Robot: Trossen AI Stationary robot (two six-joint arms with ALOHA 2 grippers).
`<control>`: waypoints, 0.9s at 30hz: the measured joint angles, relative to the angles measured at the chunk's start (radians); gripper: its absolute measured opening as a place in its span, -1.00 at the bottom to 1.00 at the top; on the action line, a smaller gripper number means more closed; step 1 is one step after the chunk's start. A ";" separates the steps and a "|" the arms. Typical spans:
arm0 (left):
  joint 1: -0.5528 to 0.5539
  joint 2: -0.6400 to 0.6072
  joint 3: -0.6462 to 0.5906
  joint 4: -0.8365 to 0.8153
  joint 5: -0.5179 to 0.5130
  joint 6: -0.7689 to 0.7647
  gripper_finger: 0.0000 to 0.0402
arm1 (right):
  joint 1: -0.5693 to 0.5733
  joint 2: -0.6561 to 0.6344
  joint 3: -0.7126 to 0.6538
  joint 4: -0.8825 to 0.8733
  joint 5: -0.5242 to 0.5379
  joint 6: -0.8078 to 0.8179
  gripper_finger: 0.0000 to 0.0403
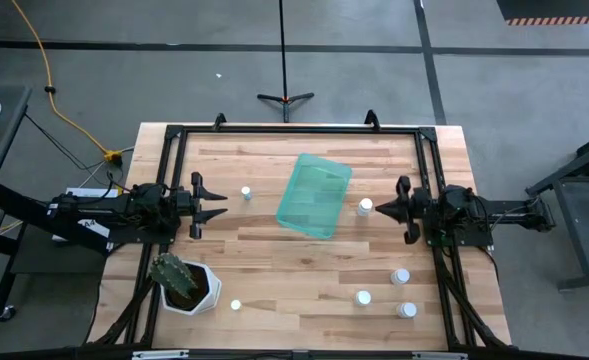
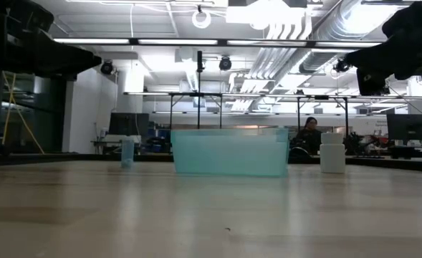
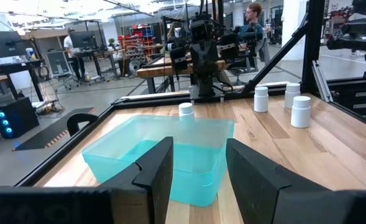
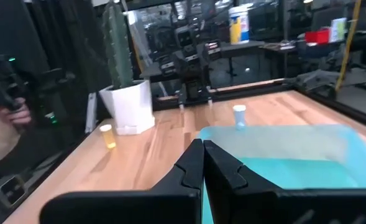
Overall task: Pick and place pill bottles into a basket
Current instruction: Put the white pill bottle into the blue bin
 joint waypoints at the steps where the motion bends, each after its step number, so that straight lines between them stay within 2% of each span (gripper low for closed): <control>1: 0.000 0.000 0.000 0.000 0.000 -0.007 -0.08 | 0.000 0.000 0.000 0.004 0.010 0.000 -1.00; 11: 0.000 -0.001 0.000 0.042 -0.025 -0.065 -0.08 | 0.000 0.000 0.000 0.012 0.024 -0.018 -1.00; 18: 0.000 0.000 0.000 0.045 -0.027 -0.120 -0.08 | 0.000 0.000 0.000 0.105 0.200 -0.094 -0.98; 23: 0.000 0.000 0.000 0.044 -0.029 -0.122 -0.08 | 0.000 0.000 0.001 0.177 0.204 -0.116 -0.82; 27: 0.000 0.000 0.000 0.057 -0.029 -0.138 -0.08 | 0.000 0.000 0.001 0.178 0.218 -0.085 -0.54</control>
